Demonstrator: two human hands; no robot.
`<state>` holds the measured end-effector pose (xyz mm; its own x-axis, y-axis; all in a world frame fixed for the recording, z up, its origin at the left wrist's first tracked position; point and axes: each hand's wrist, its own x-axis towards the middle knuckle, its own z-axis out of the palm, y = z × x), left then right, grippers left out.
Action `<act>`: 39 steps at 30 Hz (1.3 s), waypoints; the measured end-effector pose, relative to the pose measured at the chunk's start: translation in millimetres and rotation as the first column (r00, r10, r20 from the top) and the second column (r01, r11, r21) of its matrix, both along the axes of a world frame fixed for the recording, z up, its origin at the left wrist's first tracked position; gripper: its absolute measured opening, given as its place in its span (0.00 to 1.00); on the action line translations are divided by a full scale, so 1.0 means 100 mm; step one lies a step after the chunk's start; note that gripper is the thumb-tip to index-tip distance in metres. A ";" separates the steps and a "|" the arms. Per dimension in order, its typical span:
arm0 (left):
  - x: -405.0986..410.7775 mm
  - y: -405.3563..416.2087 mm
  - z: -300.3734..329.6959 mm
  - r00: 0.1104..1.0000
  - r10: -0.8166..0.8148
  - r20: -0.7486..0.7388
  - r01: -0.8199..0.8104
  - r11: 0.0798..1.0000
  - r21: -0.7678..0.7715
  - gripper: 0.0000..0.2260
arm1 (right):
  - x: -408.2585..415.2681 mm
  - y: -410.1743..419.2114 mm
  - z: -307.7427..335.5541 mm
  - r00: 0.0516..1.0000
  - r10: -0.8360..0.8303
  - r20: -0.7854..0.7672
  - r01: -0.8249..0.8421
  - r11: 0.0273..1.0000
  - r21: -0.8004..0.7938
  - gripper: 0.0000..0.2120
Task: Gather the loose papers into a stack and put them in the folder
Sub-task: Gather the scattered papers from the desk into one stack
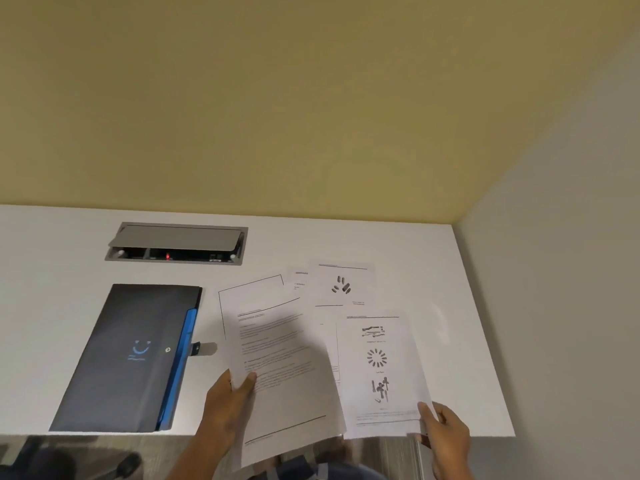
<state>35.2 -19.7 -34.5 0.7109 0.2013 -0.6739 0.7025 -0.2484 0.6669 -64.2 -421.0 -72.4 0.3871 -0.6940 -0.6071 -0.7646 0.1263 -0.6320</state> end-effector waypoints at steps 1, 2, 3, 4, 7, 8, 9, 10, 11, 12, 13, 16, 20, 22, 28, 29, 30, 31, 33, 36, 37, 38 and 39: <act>-0.01 -0.03 0.02 1.000 0.005 0.001 -0.005 1.000 -0.010 0.15 | -0.02 0.01 0.03 0.999 -0.024 0.044 0.022 0.999 0.041 0.01; -0.02 -0.05 0.04 1.000 0.011 0.002 -0.011 1.000 -0.018 0.13 | -0.04 0.04 0.08 0.997 -0.034 0.076 0.029 0.997 0.065 0.01; -0.03 -0.07 0.06 1.000 0.012 0.003 -0.012 1.000 -0.024 0.12 | -0.05 0.07 0.12 0.995 -0.027 0.095 0.020 0.997 0.072 0.02; -0.03 -0.11 0.07 1.000 0.007 0.001 -0.007 1.000 -0.031 0.11 | -0.07 0.10 0.15 0.994 -0.016 0.107 0.009 0.997 0.070 0.03; -0.07 -0.17 0.08 0.999 0.040 -0.003 -0.040 0.997 -0.064 0.10 | -0.07 0.28 0.26 0.988 0.065 0.140 -0.077 0.994 0.080 0.04; -0.08 -0.18 0.09 0.999 0.049 -0.006 -0.049 0.996 -0.077 0.10 | -0.06 0.35 0.28 0.984 0.088 0.156 -0.103 0.991 0.090 0.04; -0.10 -0.19 0.09 0.999 0.050 -0.010 -0.051 0.995 -0.086 0.10 | -0.05 0.42 0.30 0.978 0.112 0.175 -0.132 0.986 0.103 0.04; -0.11 -0.20 0.10 0.999 0.051 -0.014 -0.052 0.994 -0.097 0.10 | -0.04 0.49 0.31 0.971 0.138 0.195 -0.163 0.979 0.118 0.04; -0.13 -0.20 0.10 0.998 0.055 -0.017 -0.057 0.992 -0.111 0.10 | -0.03 0.55 0.32 0.963 0.165 0.213 -0.197 0.971 0.136 0.04; -0.15 -0.21 0.10 0.998 0.063 -0.022 -0.065 0.990 -0.126 0.11 | -0.01 0.62 0.33 0.954 0.191 0.229 -0.230 0.960 0.157 0.05; -0.16 -0.21 0.11 0.997 0.070 -0.029 -0.074 0.988 -0.136 0.11 | 0.00 0.67 0.34 0.945 0.215 0.248 -0.263 0.948 0.180 0.05; -0.21 -0.21 0.13 0.995 0.091 -0.051 -0.098 0.983 -0.155 0.13 | 0.05 0.80 0.39 0.919 0.268 0.288 -0.339 0.912 0.233 0.06; -0.25 -0.19 0.14 0.992 0.108 -0.069 -0.119 0.977 -0.178 0.15 | 0.11 0.91 0.44 0.901 0.306 0.307 -0.394 0.874 0.284 0.07; -0.27 -0.16 0.14 0.990 0.115 -0.079 -0.127 0.978 -0.164 0.15 | 0.15 0.97 0.48 0.896 0.314 0.313 -0.411 0.854 0.320 0.07; -0.31 -0.04 0.07 0.969 0.208 -0.132 -0.230 0.956 -0.181 0.14 | 0.30 1.17 0.63 0.867 0.395 0.305 -0.492 0.776 0.394 0.07; -0.33 -0.02 0.06 0.968 0.212 -0.131 -0.233 0.957 -0.171 0.15 | 0.33 1.21 0.65 0.864 0.408 0.295 -0.500 0.761 0.413 0.09; -0.34 0.00 0.05 0.968 0.217 -0.127 -0.236 0.958 -0.161 0.15 | 0.36 1.24 0.68 0.858 0.428 0.283 -0.512 0.745 0.427 0.11; -0.36 0.02 0.04 0.967 0.223 -0.122 -0.241 0.958 -0.154 0.16 | 0.40 1.26 0.69 0.845 0.462 0.270 -0.535 0.724 0.435 0.13; -0.38 0.06 0.01 0.966 0.235 -0.110 -0.249 0.958 -0.143 0.17 | 0.50 1.29 0.73 0.794 0.561 0.235 -0.600 0.657 0.457 0.18; -0.42 0.12 -0.03 0.963 0.257 -0.079 -0.264 0.958 -0.115 0.18 | 0.74 1.25 0.73 0.664 0.732 0.152 -0.725 0.581 0.371 0.33; -0.44 0.13 -0.03 0.963 0.262 -0.067 -0.268 0.958 -0.101 0.18 | 0.86 1.24 0.72 0.625 0.767 0.147 -0.768 0.572 0.288 0.35; -0.46 0.15 -0.03 0.962 0.267 -0.057 -0.272 0.958 -0.090 0.17 | 1.00 1.22 0.70 0.605 0.781 0.153 -0.794 0.578 0.189 0.33; -0.48 0.16 -0.03 0.960 0.274 -0.051 -0.277 0.957 -0.083 0.17 | 1.16 1.19 0.66 0.608 0.780 0.151 -0.794 0.600 0.095 0.27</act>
<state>-12.6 -3.4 -37.3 0.6092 0.3240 -0.7238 0.7611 0.0174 0.6484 51.4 -302.2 -6.0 0.7966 -0.0069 -0.6045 -0.5542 -0.4078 -0.7257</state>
